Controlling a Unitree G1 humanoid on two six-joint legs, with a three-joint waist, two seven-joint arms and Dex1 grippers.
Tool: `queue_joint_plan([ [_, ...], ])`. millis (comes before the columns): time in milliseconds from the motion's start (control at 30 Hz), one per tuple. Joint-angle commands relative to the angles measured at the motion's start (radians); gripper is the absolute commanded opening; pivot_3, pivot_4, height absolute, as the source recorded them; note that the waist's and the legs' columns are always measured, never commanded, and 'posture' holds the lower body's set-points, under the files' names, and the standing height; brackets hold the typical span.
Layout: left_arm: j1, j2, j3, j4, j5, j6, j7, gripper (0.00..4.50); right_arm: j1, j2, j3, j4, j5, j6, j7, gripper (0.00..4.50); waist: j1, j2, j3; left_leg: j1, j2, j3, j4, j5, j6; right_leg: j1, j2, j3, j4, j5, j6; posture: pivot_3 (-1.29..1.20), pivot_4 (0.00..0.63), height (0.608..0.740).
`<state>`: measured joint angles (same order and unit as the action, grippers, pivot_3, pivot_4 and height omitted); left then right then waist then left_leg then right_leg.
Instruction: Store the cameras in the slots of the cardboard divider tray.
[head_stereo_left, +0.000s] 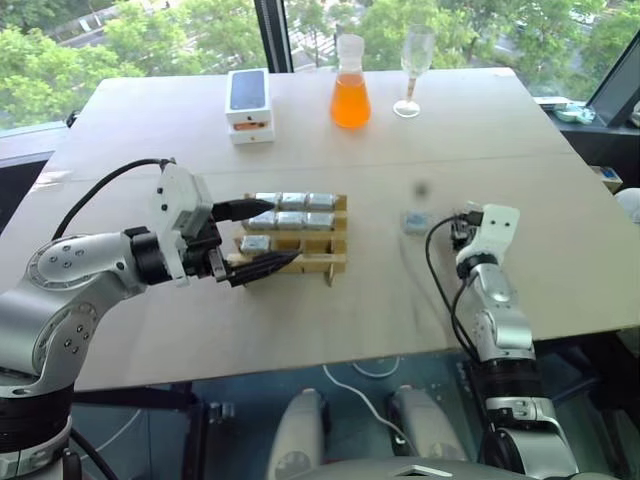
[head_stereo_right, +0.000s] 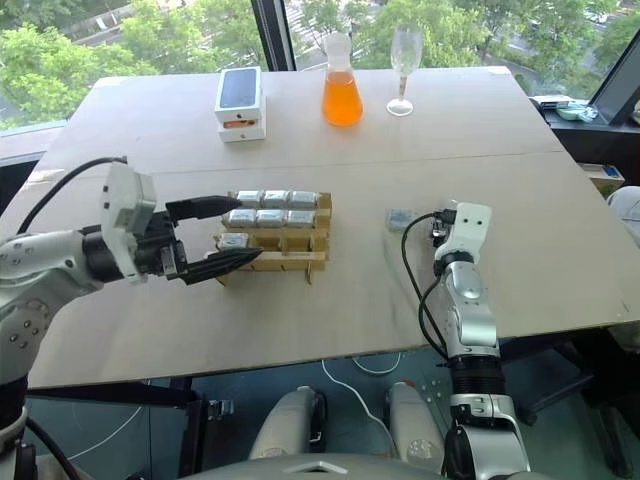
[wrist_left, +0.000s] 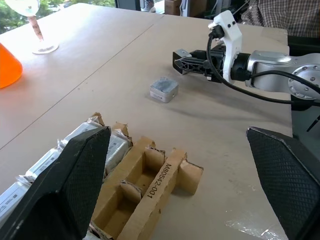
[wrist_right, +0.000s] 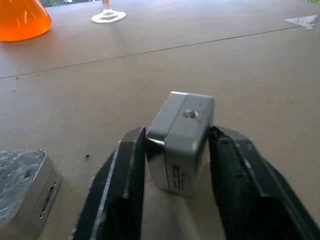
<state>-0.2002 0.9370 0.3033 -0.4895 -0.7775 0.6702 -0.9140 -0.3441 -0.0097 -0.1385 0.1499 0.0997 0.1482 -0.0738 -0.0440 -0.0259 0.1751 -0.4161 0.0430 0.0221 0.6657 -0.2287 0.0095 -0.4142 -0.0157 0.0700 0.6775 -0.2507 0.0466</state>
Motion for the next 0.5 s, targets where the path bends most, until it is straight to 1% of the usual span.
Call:
queue_joint_plan([
  [33, -0.016, 0.016, 0.003, -0.021, -0.004, -0.005, -0.013, 4.5, -0.019, -0.01, -0.012, -0.006, 0.008, -0.013, 0.003, 0.71, 0.0, 0.0, 0.0, 0.0, 0.0, 0.0, 0.0, 0.0, 0.0, 0.0, 0.0, 0.0, 0.0, 0.0, 0.0, 0.0, 0.15, 0.74],
  [167, -0.007, 0.015, 0.006, -0.024, 0.0, -0.005, -0.018, 4.5, -0.04, -0.047, -0.003, 0.016, -0.009, -0.04, 0.033, 0.71, 0.0, 0.0, 0.0, 0.0, 0.0, 0.0, 0.0, 0.0, 0.0, 0.0, 0.0, 0.0, 0.0, 0.0, -0.001, 0.0, 0.15, 0.74],
  [267, 0.006, 0.012, 0.017, -0.029, -0.003, -0.008, -0.023, 4.5, -0.079, -0.112, 0.035, 0.068, -0.025, -0.102, 0.132, 0.71, 0.0, 0.0, 0.0, 0.0, -0.001, 0.0, 0.0, 0.0, 0.0, 0.0, 0.0, 0.0, 0.0, 0.0, -0.001, 0.0, 0.15, 0.74],
  [367, 0.06, 0.006, 0.038, -0.019, 0.023, -0.043, -0.044, 4.5, -0.156, -0.155, 0.061, 0.113, 0.084, -0.131, 0.386, 0.71, -0.009, 0.001, 0.001, 0.0, 0.0, 0.001, 0.0, 0.0, 0.0, 0.0, 0.0, 0.001, 0.0, 0.0, 0.0, 0.0, 0.15, 0.74],
  [433, 0.118, 0.014, 0.073, -0.019, 0.036, -0.057, -0.062, 4.5, -0.191, -0.185, 0.114, 0.091, 0.157, -0.144, 0.613, 0.71, -0.019, 0.001, 0.001, 0.0, 0.0, 0.0, -0.001, 0.0, 0.0, -0.001, 0.0, 0.001, 0.0, 0.001, 0.002, 0.0, 0.15, 0.74],
  [500, 0.176, 0.029, 0.122, -0.026, 0.046, -0.056, -0.074, 4.5, -0.225, -0.209, 0.169, 0.058, 0.216, -0.118, 0.8, 0.71, -0.026, 0.001, 0.001, 0.001, 0.001, 0.0, -0.003, 0.0, 0.0, -0.001, 0.001, 0.001, 0.0, 0.001, 0.002, 0.0, 0.15, 0.74],
])
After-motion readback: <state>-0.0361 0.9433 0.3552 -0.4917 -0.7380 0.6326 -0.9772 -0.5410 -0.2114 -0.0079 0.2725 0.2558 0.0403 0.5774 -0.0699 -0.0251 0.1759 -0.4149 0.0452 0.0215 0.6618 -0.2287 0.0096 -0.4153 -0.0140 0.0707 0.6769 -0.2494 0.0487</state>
